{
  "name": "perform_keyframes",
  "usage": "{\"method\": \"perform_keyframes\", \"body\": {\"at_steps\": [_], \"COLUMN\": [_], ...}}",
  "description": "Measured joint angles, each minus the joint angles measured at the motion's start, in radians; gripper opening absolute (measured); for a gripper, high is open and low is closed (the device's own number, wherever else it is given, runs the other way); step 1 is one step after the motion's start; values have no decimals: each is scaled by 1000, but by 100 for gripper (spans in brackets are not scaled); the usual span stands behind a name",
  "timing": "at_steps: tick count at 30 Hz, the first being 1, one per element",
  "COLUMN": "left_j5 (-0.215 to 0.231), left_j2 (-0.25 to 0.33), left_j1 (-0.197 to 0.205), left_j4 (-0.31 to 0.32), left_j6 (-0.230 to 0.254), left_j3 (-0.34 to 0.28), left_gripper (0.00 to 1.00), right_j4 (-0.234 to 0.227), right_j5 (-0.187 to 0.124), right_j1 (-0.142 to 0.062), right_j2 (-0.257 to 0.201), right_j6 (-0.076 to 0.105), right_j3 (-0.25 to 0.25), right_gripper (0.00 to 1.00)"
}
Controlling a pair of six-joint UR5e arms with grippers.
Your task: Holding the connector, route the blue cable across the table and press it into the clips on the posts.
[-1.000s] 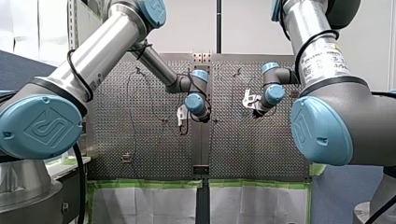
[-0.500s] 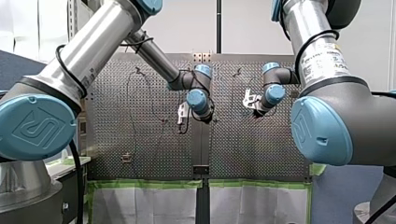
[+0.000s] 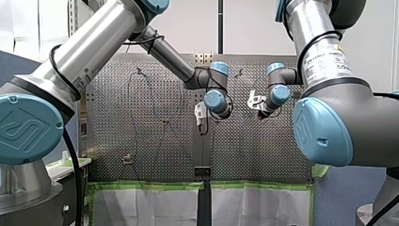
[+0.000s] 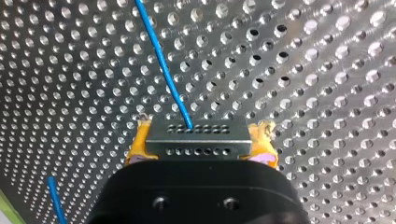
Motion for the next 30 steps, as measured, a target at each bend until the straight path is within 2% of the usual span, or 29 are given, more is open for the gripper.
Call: {"method": "perform_keyframes", "body": {"at_steps": [5,10,14,17,20,26,30], "left_j5": [-28,-61,-81,-96,-105,-120,-124], "left_j2": [-41,-81,-115,-137,-159,-210,-245], "left_j1": [-42,-82,-104,-107,-103,-87,-77], "left_j4": [-34,-73,-107,-129,-144,-150,-150], "left_j6": [-27,-33,-35,-35,-36,-36,-35], "left_j3": [42,82,115,138,160,211,246], "left_gripper": [100,100,100,100,100,100,100], "right_j4": [4,24,57,73,80,83,83], "right_j5": [-1,-3,-6,-6,-6,-8,-20], "right_j1": [-9,-13,-12,-9,-8,-15,-17], "right_j2": [0,-2,-3,-7,-14,-42,-49], "right_j6": [0,-2,-23,-44,-56,-60,-61], "right_j3": [0,0,0,0,0,5,15], "right_gripper": [0,0,0,0,0,0,0]}}
